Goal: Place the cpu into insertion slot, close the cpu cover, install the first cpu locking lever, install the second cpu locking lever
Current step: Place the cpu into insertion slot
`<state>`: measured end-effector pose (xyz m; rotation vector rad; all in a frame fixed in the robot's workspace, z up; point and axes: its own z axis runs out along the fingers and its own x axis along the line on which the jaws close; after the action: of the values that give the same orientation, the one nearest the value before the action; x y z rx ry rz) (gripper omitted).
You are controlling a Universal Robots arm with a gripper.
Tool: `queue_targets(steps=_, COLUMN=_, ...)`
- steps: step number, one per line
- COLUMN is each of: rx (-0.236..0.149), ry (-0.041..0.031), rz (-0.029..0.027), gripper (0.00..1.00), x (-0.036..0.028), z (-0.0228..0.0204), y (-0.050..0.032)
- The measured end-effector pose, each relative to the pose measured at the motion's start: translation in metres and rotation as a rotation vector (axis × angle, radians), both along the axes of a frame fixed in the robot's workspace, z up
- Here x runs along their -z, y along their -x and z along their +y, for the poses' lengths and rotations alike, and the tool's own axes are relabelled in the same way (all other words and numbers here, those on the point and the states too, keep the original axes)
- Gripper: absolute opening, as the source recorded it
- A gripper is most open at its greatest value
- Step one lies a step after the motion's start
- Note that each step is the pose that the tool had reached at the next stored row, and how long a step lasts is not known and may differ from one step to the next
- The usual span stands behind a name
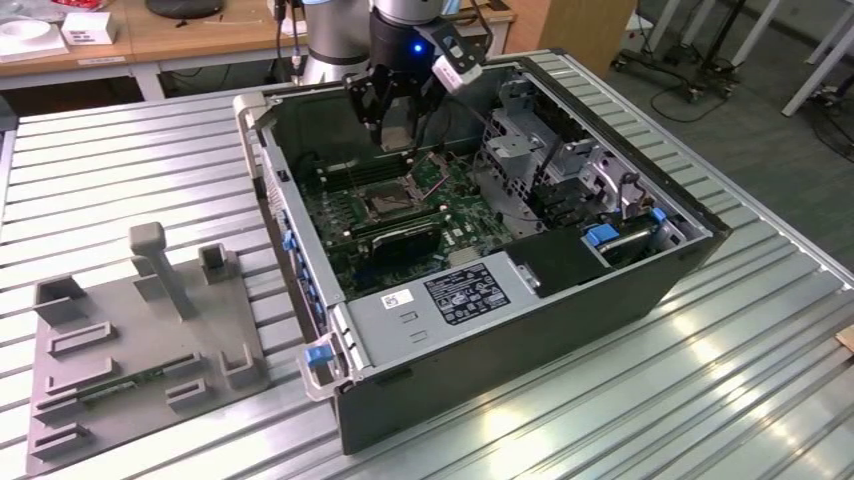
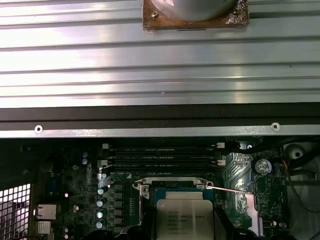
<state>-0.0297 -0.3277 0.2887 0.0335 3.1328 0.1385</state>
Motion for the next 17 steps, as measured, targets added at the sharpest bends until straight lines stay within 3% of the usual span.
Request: queue_targets(steps=17, rx=0.000, ry=0.0028, rz=0.0000, gripper=0.54, x=0.0031, z=0.0000, y=0.0000)
